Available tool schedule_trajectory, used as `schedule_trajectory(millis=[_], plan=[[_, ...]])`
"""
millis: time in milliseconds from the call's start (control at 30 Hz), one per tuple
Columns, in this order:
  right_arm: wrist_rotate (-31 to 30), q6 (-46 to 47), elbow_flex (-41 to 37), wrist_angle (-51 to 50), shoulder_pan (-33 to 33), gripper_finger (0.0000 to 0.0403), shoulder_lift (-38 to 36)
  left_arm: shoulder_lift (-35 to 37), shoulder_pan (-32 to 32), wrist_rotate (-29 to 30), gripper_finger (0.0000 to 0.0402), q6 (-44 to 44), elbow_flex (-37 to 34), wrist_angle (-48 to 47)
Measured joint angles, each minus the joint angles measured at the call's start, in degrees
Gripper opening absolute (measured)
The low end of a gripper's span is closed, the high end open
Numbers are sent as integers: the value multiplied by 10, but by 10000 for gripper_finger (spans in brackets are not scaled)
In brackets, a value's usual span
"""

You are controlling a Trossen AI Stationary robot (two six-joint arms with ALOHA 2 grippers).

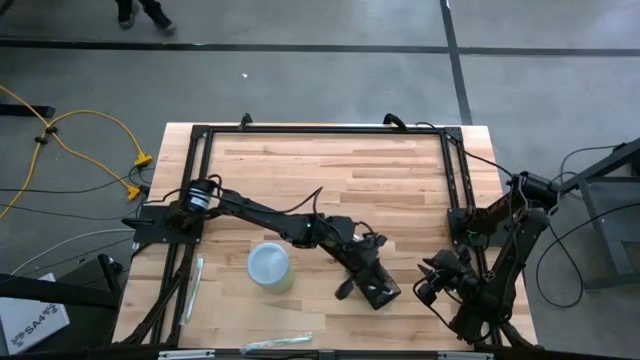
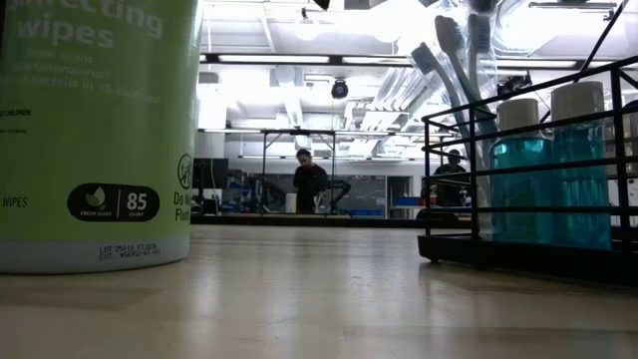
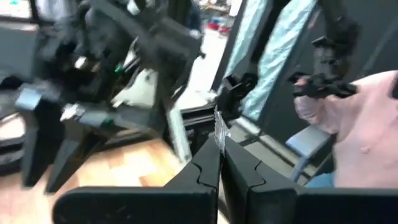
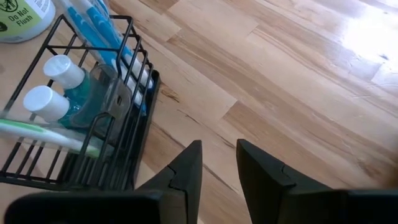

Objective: Pick & Place toothbrushing station
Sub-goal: Put the right green toothbrush into the black mesh organizer, then put the top green toothbrush into the black mesh organizer

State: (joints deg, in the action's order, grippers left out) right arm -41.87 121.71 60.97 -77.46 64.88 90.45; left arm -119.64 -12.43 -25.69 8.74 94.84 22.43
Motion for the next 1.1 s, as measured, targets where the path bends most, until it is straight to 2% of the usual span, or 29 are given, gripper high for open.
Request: schedule_trajectory(millis=[333,733,1100], plan=[[0,-4,0,7,0,91,0,-22,0,-32,7,-2,-1,26],[0,-18,0,22,0,91,0,-22,2,-30,81,-16,-1,26],[0,-20,0,26,0,91,0,-19,9,-48,88,-4,-1,71]])
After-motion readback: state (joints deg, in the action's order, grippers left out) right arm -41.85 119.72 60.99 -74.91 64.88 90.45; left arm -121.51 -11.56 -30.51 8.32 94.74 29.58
